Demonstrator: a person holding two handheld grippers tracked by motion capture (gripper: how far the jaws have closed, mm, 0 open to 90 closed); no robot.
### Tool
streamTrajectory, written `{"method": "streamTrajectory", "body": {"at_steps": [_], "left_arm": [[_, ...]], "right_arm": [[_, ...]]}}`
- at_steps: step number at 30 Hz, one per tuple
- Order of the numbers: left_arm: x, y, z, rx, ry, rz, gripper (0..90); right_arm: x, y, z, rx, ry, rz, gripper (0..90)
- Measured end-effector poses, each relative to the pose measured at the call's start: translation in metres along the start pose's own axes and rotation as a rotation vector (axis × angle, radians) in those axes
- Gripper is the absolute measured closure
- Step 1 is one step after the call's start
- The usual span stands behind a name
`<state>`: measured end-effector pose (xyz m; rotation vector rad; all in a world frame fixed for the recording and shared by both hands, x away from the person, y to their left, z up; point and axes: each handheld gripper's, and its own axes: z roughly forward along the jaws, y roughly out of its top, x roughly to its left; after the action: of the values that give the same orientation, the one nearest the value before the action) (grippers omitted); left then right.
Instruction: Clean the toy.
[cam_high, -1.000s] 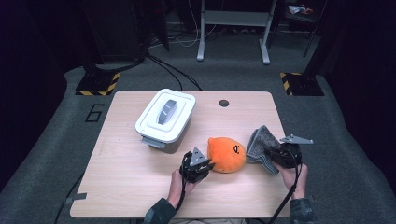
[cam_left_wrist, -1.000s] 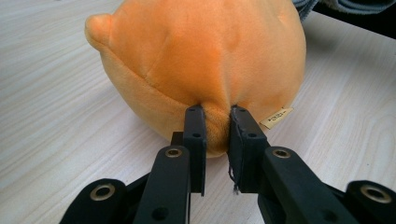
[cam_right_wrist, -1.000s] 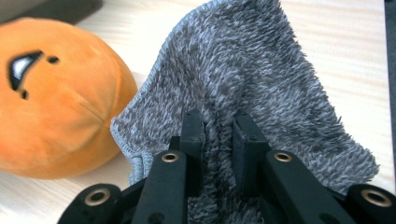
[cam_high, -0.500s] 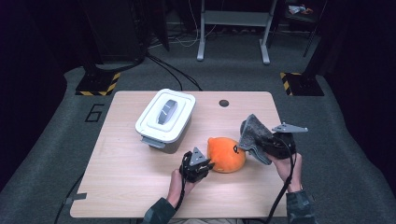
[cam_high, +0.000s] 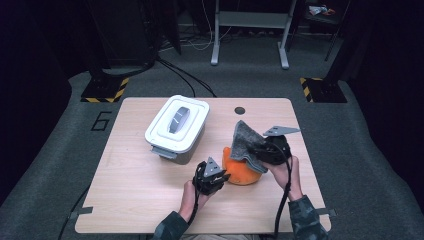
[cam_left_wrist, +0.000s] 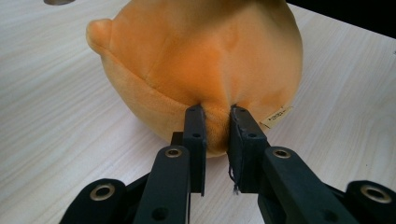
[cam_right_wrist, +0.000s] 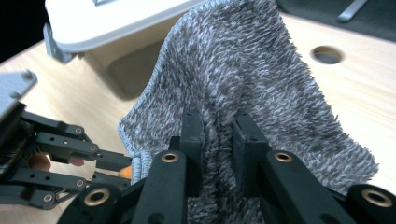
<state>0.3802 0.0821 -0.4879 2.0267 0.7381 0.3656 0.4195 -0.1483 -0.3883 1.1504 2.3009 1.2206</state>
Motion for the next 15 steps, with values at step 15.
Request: {"method": "streamTrajectory", "body": {"at_steps": [15], "left_arm": [[0.002, -0.003, 0.005, 0.005, 0.014, 0.027, 78.0]], "right_arm": [[0.016, -0.014, 0.056, 0.133, -0.022, -0.077, 77.8]]}}
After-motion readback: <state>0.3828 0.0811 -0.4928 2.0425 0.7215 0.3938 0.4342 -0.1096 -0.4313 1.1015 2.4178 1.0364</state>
